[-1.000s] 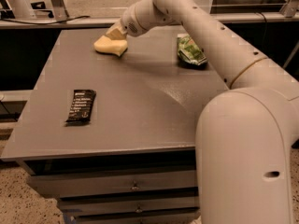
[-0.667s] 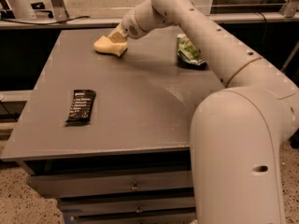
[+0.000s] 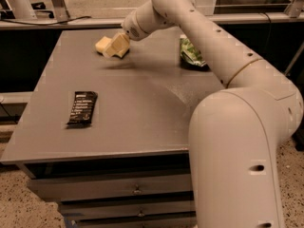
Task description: Pick sponge
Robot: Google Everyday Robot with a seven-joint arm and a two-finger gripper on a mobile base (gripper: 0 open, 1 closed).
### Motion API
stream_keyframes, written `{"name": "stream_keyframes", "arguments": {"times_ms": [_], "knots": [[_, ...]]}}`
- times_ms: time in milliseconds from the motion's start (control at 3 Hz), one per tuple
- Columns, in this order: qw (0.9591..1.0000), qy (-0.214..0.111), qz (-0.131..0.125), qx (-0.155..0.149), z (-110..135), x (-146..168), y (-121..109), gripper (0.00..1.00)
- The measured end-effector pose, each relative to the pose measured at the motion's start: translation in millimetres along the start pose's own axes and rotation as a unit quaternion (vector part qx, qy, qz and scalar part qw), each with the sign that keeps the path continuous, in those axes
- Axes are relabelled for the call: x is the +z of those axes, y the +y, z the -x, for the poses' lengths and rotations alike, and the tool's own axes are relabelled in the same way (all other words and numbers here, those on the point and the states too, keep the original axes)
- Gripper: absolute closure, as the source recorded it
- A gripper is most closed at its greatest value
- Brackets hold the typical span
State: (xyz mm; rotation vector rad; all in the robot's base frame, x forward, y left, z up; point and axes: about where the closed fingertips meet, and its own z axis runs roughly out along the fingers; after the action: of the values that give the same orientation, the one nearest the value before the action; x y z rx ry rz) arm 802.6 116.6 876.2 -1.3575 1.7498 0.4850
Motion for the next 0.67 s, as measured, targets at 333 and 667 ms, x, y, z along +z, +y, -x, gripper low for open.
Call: {"name": "stream_keyframes", "arguments": {"times_ms": [333, 667], "knots": [[1.0000, 0.001, 0.000, 0.001, -1, 2, 0, 0.00], [0.9998, 0.014, 0.012, 0.004, -7, 17, 2, 0.00]]}}
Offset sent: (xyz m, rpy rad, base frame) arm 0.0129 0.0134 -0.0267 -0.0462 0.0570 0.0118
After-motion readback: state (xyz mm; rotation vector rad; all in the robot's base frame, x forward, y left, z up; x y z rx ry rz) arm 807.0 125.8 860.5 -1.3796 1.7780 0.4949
